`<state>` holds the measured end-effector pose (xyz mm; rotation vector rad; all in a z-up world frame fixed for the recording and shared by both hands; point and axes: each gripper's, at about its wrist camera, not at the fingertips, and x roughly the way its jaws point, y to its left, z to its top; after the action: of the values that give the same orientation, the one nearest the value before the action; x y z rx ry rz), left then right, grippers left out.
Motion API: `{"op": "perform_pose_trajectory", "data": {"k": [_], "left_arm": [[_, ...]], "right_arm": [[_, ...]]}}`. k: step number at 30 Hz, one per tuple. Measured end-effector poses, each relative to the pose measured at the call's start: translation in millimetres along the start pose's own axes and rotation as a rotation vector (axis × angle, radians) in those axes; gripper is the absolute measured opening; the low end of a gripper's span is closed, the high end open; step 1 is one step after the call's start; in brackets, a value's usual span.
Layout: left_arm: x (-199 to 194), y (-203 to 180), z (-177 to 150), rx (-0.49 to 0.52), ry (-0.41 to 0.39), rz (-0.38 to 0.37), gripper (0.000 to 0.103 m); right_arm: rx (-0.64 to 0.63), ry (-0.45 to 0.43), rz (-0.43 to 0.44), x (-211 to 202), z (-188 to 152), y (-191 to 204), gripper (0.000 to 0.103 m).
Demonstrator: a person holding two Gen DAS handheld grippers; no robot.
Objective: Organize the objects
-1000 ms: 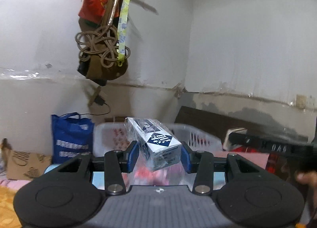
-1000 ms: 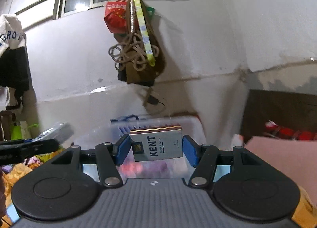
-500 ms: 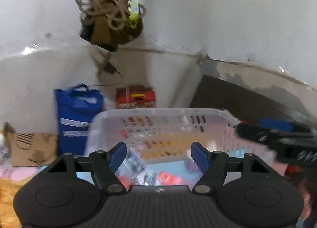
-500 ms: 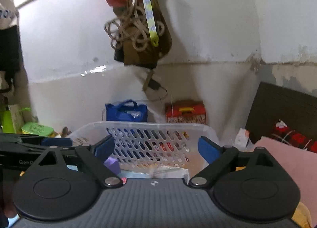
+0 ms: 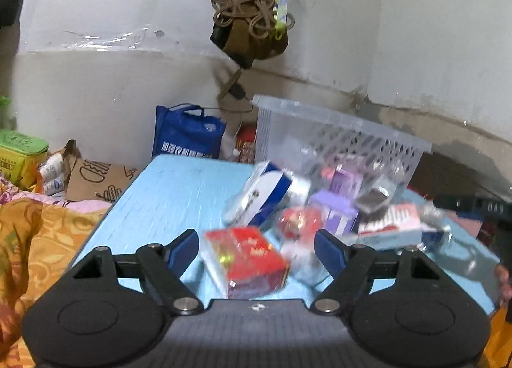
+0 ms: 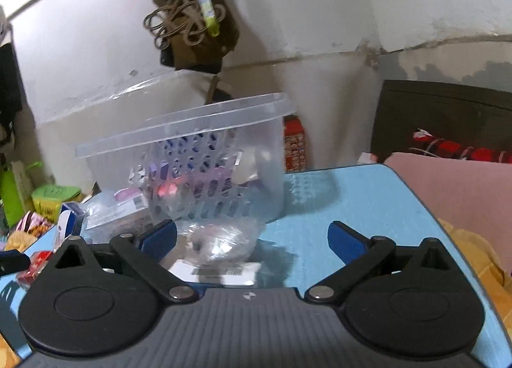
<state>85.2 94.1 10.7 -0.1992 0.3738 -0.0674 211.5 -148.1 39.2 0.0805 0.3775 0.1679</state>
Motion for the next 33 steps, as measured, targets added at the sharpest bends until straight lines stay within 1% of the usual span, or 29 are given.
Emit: {"op": "perform_pose_trajectory", "data": {"k": [1,2,4,5,7,9,10,11,12,15,19,23,26,27,28,29,31,32,33], "left_arm": [[1,1,-2,0.005,0.003,0.012,0.082],[0,0,-3,0.012,0.003,0.019,0.082],[1,-3,-6,0.035,0.003,0.026,0.082],[3,-5,-7,0.048,0.004,0.031,0.082],[0,-6,-10,0.068,-0.001,0.040,0.083],[1,-4,-9,0.060,0.004,0.053,0.083],[0,-2,-9,0.057,0.004,0.068,0.082],[-1,-1,-9,0.057,0.004,0.091,0.082],[-1,0,-10,0.058,0.007,0.106,0.082],[-4,3,-10,0.043,0.013,0.105,0.083],[1,-6,-11,0.080,0.030,0.086,0.083],[7,-10,-13,0.110,0.038,0.100,0.082],[10,-8,-14,0.100,0.049,0.093,0.082],[10,-8,-14,0.104,0.044,0.091,0.079],[10,-8,-14,0.110,0.037,0.085,0.065],[9,-8,-15,0.110,0.032,0.077,0.046],[9,-8,-16,0.102,0.030,0.060,0.032],[9,-8,-17,0.102,0.023,0.052,0.028],[8,-9,-18,0.107,0.016,0.049,0.028]], "right_arm": [[-0.014,-0.004,0.003,2,2,3,0.091],[-0.026,-0.004,0.007,5,3,5,0.087],[-0.024,0.027,0.021,11,4,6,0.074],[-0.018,0.036,0.038,13,3,6,0.072],[-0.019,0.057,0.052,17,2,7,0.062],[-0.024,0.059,0.057,17,2,8,0.059],[-0.022,0.061,0.059,17,1,8,0.054],[-0.016,0.067,0.064,18,1,7,0.052],[-0.008,0.069,0.069,18,1,6,0.052],[0.006,0.067,0.075,17,-1,4,0.050],[-0.008,0.064,0.066,17,0,6,0.050],[-0.022,0.064,0.060,16,-1,8,0.050],[-0.022,0.071,0.068,17,0,8,0.050],[-0.022,0.068,0.071,16,-1,8,0.048],[-0.022,0.063,0.074,15,-1,9,0.045],[-0.025,0.055,0.076,14,-2,9,0.043],[-0.032,0.037,0.081,11,-3,11,0.042],[-0.035,0.028,0.077,10,-3,12,0.042],[-0.037,0.025,0.075,9,-3,12,0.042]]}}
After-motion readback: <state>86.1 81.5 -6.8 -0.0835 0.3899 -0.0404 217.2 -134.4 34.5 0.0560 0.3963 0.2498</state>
